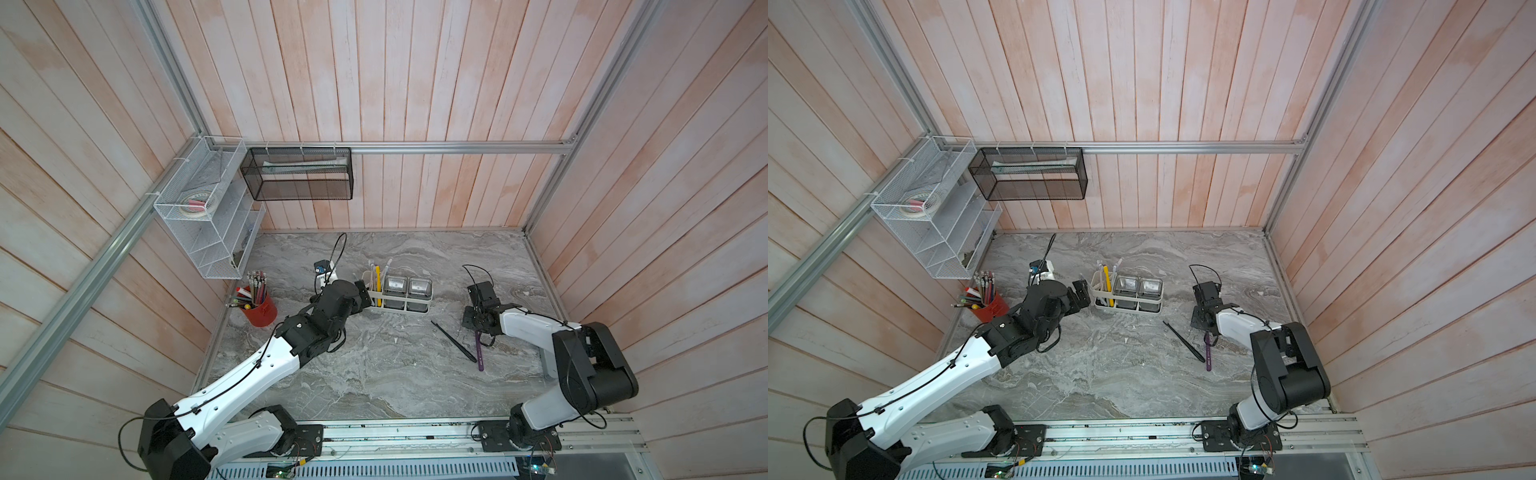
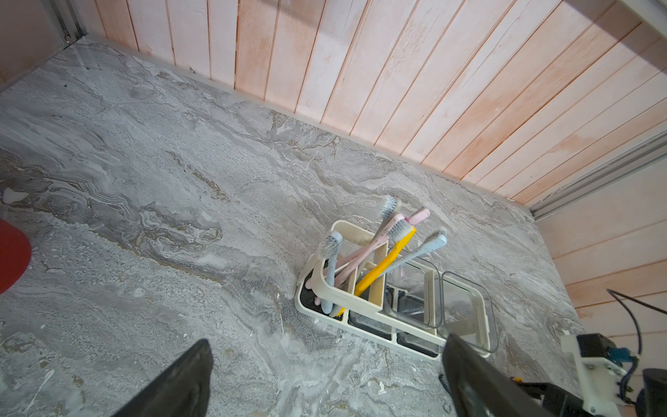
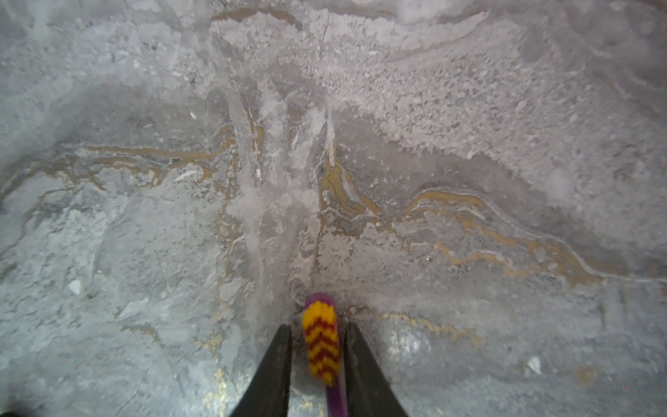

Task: Place the toothbrush into the toothbrush holder
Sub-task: Pick up the toothbrush from the center of the board.

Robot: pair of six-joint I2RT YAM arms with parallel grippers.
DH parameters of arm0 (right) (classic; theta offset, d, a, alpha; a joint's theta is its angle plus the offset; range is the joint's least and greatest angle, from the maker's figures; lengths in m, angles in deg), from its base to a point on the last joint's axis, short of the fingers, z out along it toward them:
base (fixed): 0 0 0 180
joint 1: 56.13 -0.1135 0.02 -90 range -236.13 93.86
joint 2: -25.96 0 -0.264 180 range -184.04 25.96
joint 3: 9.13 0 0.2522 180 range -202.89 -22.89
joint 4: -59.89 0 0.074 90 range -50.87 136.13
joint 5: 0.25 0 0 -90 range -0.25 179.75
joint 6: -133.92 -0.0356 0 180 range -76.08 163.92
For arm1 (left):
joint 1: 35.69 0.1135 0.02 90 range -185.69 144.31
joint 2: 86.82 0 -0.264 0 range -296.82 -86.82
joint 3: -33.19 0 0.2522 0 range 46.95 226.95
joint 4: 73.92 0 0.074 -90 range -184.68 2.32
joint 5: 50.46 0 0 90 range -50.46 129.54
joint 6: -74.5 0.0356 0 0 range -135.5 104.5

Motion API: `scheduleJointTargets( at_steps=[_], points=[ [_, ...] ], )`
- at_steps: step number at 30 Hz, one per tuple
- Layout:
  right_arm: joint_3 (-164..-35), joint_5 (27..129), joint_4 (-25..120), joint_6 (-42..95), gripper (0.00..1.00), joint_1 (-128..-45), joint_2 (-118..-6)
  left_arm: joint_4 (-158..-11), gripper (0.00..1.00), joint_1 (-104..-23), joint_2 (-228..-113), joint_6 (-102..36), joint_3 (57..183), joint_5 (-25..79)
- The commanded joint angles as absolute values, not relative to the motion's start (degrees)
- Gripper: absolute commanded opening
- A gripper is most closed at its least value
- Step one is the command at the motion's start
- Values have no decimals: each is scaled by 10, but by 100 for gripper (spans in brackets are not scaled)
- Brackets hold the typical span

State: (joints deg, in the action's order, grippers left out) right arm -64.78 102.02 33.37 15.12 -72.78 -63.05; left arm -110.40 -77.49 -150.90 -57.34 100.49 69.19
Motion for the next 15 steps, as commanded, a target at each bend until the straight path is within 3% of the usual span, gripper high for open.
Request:
scheduleJointTargets(
  at_steps=[1, 8, 15],
  points=[
    [-642, 1007, 340, 154, 25, -723, -642, -1103, 100, -779, -1508, -579, 996, 684],
    [-640, 1000, 338, 155, 16, -723, -639, -1100, 100, -779, -1513, -581, 994, 679],
    [-643, 989, 322, 159, 13, -724, -584, -1095, 100, -780, -1520, -584, 1000, 675]
  ],
)
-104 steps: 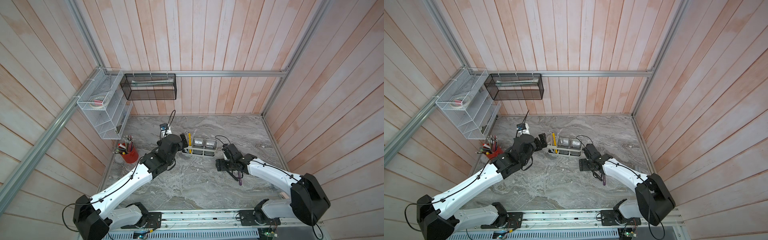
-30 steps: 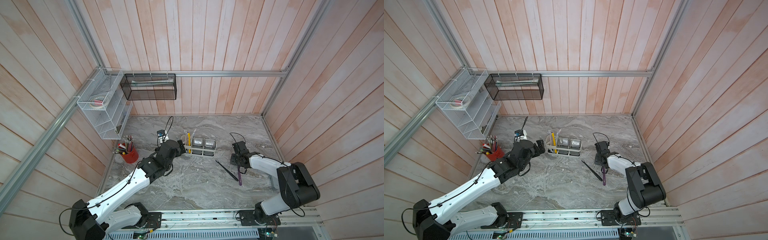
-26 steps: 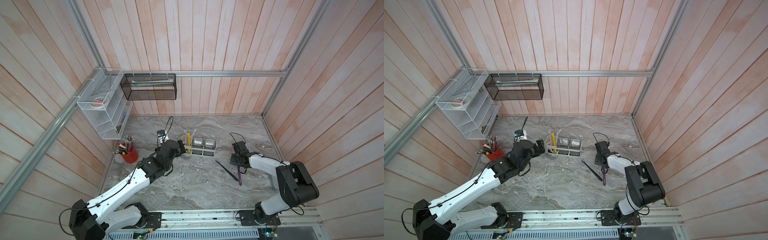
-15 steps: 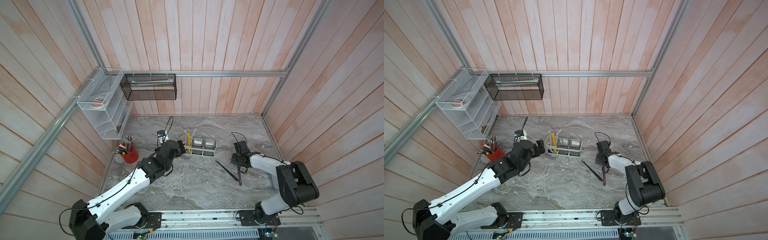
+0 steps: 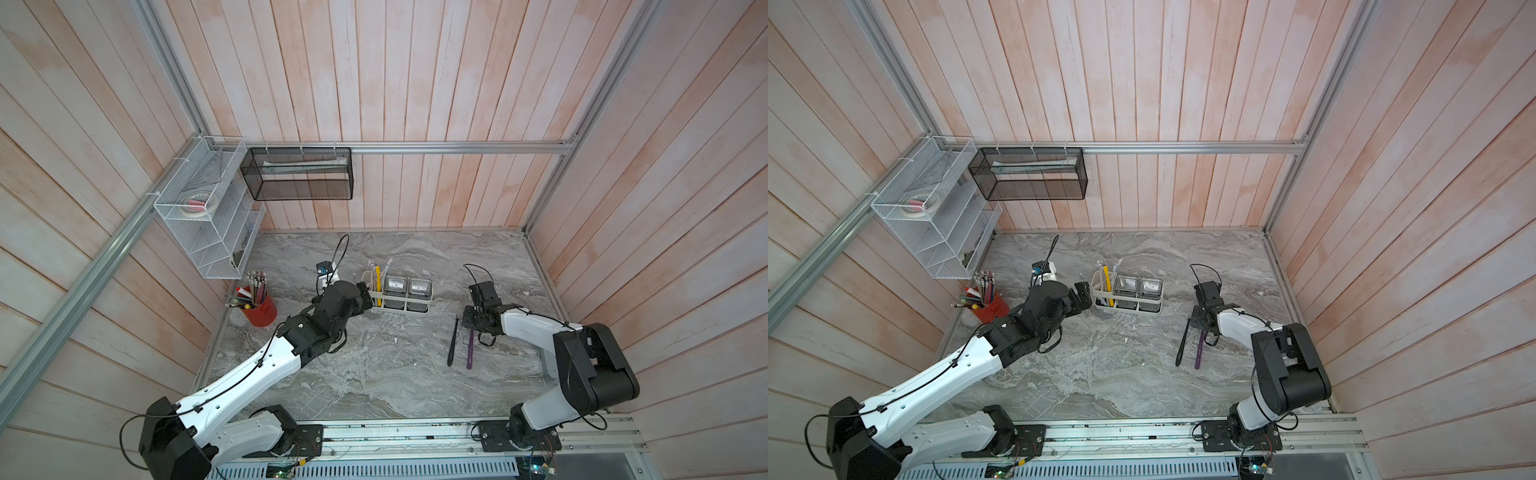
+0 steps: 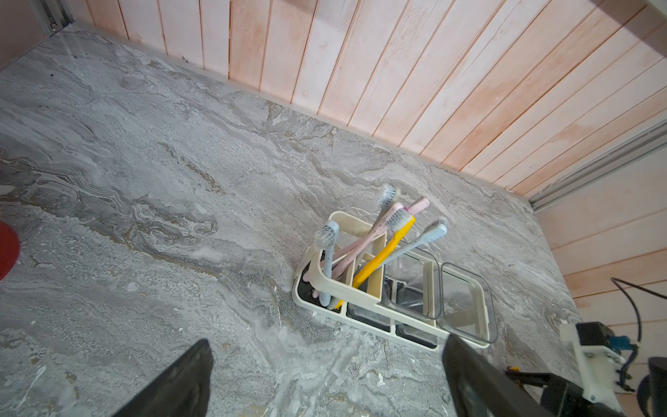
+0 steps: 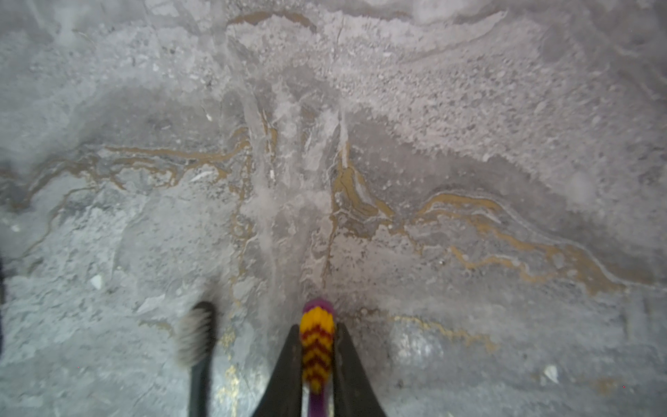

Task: Place the toothbrush into the toothbrush holder
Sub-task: Pick up the toothbrush from the center of the board.

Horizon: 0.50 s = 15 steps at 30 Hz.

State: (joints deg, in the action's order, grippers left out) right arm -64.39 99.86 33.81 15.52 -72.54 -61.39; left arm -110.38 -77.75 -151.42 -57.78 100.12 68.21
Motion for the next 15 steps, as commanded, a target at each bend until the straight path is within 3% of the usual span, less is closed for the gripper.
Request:
scheduleJointTargets(
  at_steps=[1, 15],
  points=[
    [-646, 989, 317, 161, 13, -723, -576, -1096, 100, -781, -1520, -585, 1001, 674],
    [-646, 953, 299, 188, 10, -749, -458, -1096, 100, -791, -1547, -600, 1025, 647]
  ],
)
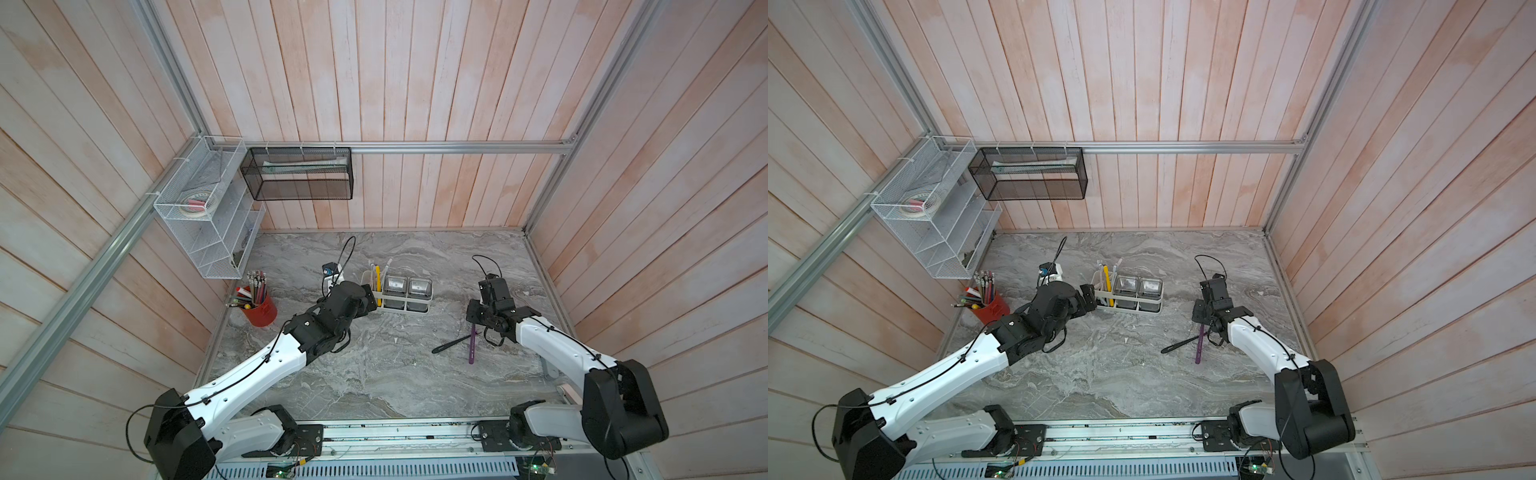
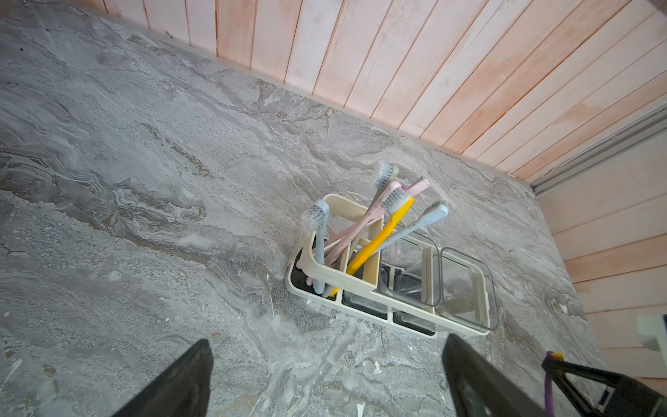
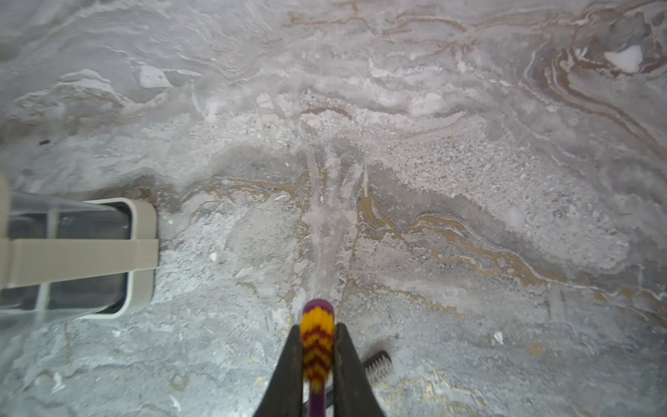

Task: Place the toothbrush into the toothbrush holder
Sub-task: Pick up the toothbrush from the center of the board.

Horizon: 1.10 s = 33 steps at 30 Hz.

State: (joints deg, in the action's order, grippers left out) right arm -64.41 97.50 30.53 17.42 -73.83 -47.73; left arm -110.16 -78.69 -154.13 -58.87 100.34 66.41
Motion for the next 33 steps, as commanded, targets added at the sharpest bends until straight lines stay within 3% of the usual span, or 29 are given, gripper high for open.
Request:
scheduleJointTargets(
  at_steps=[1, 12, 27, 33],
  points=[
    [-647, 942, 301, 192, 10, -753, -451, -1095, 100, -792, -1548, -602, 1027, 642],
    [-673, 873, 339, 237, 7, -866, -362, -1079, 100, -802, -1575, -621, 1050, 567],
    [-681, 809, 378, 231, 7, -882, -300, -995, 97, -821, -1566, -631, 999, 486],
    [-689, 792, 410, 218, 7, -882, -279, -869, 96, -846, -1542, -613, 940, 410]
  ],
)
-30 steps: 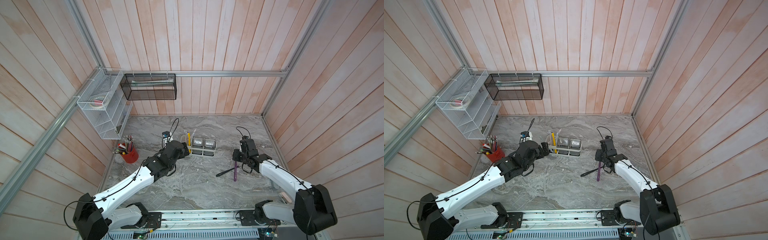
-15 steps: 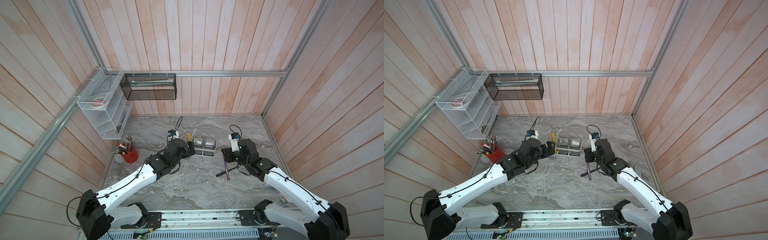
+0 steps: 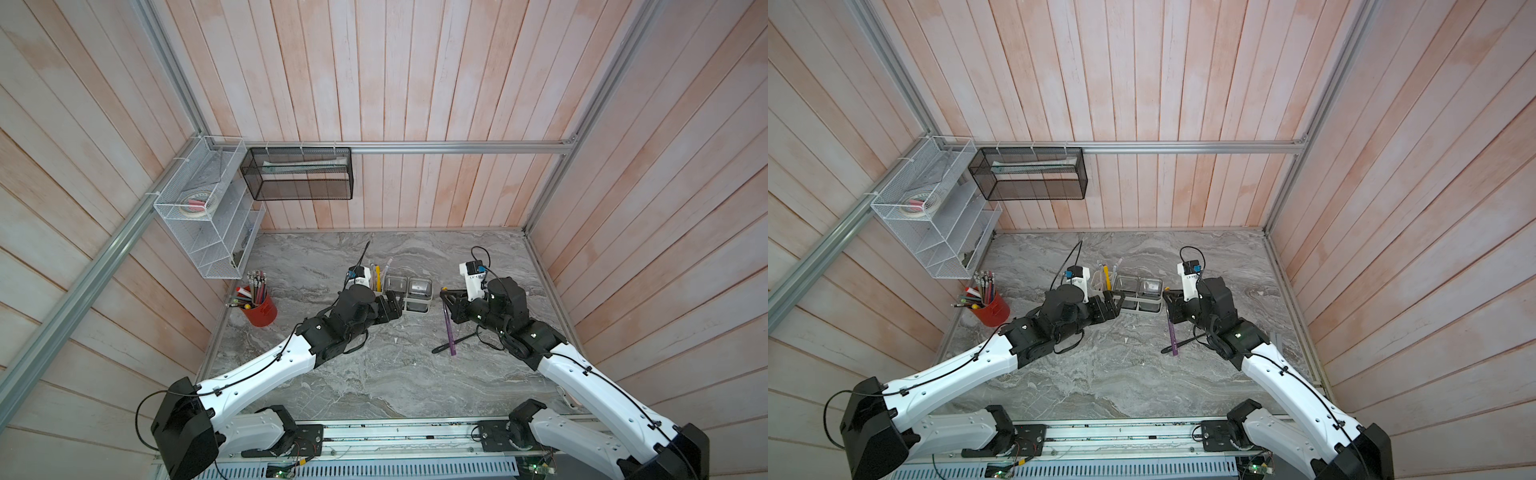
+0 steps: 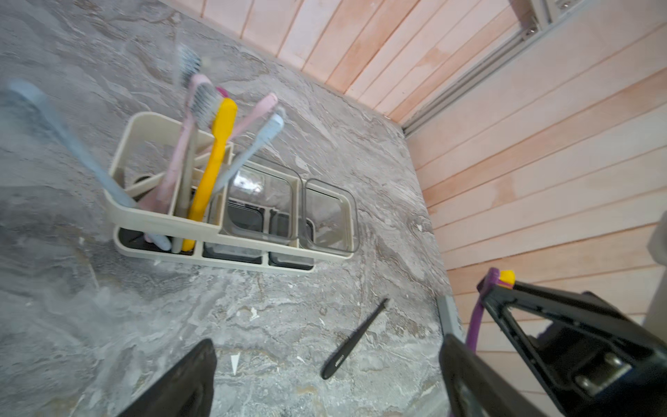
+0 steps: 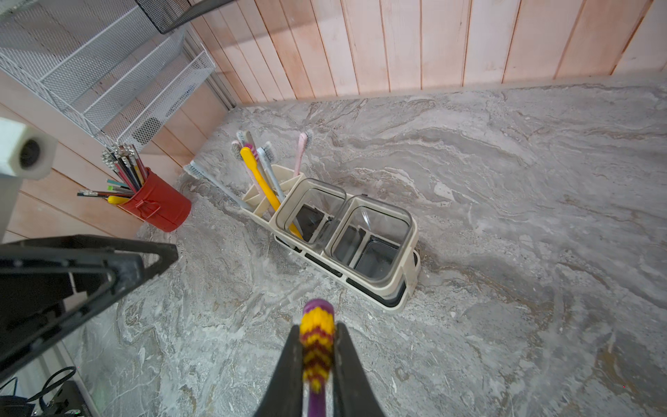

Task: Place the toothbrush into the toothbrush holder
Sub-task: Pick up the toothbrush from the center of the board.

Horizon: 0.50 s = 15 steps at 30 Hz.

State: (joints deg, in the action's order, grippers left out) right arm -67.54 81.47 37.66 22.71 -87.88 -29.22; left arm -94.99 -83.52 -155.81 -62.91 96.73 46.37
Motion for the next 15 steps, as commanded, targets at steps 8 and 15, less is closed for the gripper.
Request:
scheduleJointTargets(
  at_steps=[8, 15],
  points=[
    [-724, 721, 435, 180, 7, -888, -279, -622, 95, -896, -1555, -628, 828, 279],
    [-716, 681, 464, 162, 7, -901, -275, -445, 94, -930, -1620, -670, 797, 184]
  ],
)
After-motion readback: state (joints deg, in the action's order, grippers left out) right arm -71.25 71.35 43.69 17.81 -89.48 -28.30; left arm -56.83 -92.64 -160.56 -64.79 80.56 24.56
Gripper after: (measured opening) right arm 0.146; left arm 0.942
